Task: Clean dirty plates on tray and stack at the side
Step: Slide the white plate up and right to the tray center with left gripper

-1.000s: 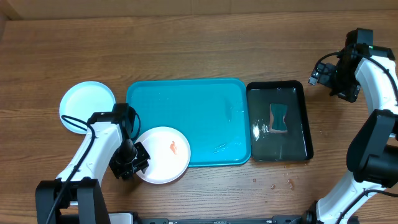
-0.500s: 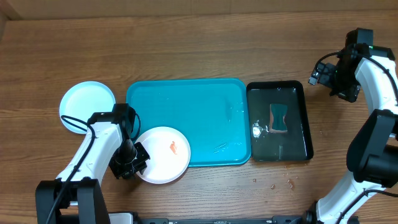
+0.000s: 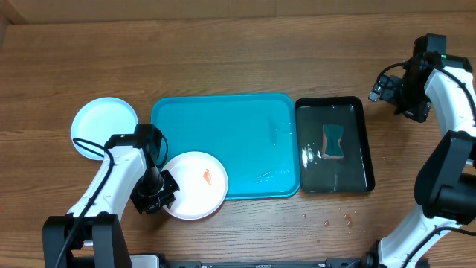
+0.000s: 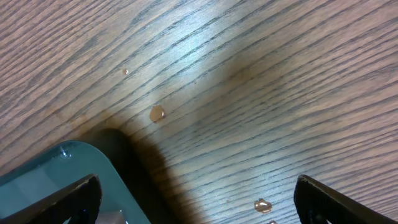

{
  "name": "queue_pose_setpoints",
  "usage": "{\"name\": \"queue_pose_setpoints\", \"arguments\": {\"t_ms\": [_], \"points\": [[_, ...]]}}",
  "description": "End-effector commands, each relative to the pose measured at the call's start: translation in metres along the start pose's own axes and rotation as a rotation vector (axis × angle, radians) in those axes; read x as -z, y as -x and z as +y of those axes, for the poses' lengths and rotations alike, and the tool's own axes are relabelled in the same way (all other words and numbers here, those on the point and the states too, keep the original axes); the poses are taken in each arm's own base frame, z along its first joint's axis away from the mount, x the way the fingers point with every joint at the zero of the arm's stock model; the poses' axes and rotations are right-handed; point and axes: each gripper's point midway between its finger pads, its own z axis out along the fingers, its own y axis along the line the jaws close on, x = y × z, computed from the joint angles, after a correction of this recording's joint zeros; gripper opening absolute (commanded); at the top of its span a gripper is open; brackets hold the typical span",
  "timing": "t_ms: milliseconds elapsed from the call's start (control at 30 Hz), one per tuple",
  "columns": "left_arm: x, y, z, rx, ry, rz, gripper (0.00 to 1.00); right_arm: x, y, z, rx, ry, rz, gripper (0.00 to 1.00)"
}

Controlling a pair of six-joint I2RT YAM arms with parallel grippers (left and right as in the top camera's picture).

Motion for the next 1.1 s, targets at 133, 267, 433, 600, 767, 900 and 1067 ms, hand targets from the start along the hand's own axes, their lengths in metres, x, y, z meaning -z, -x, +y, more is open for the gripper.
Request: {"name": "queue_pose_setpoints", "arguments": {"t_ms": [133,267,433,600,767,900,1067], "points": [[0.0,-0.001,0.003,0.004,0.007,-0.014,0.19,0.013,0.008,0.001,-0.006,0.011,-0.042,1.0],[0.0,-0.001,0.003,0.004,0.007,-0.013,0.17,0.013,0.008,0.001,-0.006,0.011,-0.042,1.0],[-0.004,-0.003,0.004,0.004,0.009,-0.006,0.18,0.013,0.008,0.001,-0.006,0.011,-0.042,1.0],[-0.007,-0.002,0.003,0.0,0.003,-0.009,0.04,0.013,0.008,0.001,-0.006,0.011,-0.042,1.0],[-0.001,-0.002,-0.01,-0.039,-0.062,0.004,0.04,0.013,0.008,0.001,-0.006,0.011,-0.043,1.0],[0.022,0.011,-0.025,-0.067,-0.121,-0.046,0.04,0.013,0.008,0.001,-0.006,0.011,-0.043,1.0],[0.052,0.027,-0.054,-0.093,-0.255,-0.107,0.04,0.013,0.008,0.001,-0.006,0.011,-0.043,1.0]]}}
